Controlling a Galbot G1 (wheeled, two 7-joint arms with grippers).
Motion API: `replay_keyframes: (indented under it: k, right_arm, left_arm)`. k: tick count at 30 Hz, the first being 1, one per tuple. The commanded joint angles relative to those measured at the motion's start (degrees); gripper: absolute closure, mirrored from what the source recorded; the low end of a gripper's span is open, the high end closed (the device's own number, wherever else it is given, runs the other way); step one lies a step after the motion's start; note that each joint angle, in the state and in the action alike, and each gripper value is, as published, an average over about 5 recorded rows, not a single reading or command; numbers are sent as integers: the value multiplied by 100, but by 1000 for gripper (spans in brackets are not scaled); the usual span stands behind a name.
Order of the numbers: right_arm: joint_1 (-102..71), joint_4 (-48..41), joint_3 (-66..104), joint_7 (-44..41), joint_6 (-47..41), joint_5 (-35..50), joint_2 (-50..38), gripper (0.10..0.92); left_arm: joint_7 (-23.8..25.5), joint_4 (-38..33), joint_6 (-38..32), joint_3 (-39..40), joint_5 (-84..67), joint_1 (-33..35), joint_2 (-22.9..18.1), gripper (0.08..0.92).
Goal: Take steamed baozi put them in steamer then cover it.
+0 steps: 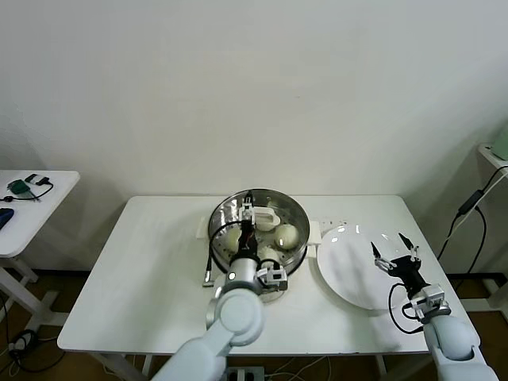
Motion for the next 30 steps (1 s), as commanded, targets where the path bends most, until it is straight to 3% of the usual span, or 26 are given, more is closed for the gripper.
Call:
replay_keyframes:
  k: [1, 7, 10, 15, 20, 25, 30]
  right_arm:
    - [-28, 135, 15, 106, -291, -101, -16, 203]
    - [-40, 263, 7, 179, -392, -14, 23, 203]
    - [-64, 349, -9, 190, -405, -13, 19, 203]
    - [-122, 503, 26, 193, -425, -2, 2, 203]
    - [-171, 613, 104, 158, -473, 26, -5, 203]
    - [-214, 708, 125, 106, -483, 53, 117, 203]
    - [-360, 923, 90, 86, -503, 167, 241, 203]
  left_arm:
    - [-66, -1001, 170, -271, -206, 648, 350, 180]
    - [-409, -1687, 69, -700, -702, 1326, 718, 177]
    - [-830, -2005, -187, -1173, -1260, 1643, 868, 177]
    - [-1924, -2159, -1464, -2374, -2670, 2329, 845, 177]
    - [-2732, -2178, -2870, -3871, -4799, 3239, 478, 177]
    - [-2730, -2138, -3864, -5031, -6788, 3858, 271, 177]
    - [-2610, -1928, -4174, -5641, -8413, 4006, -15, 177]
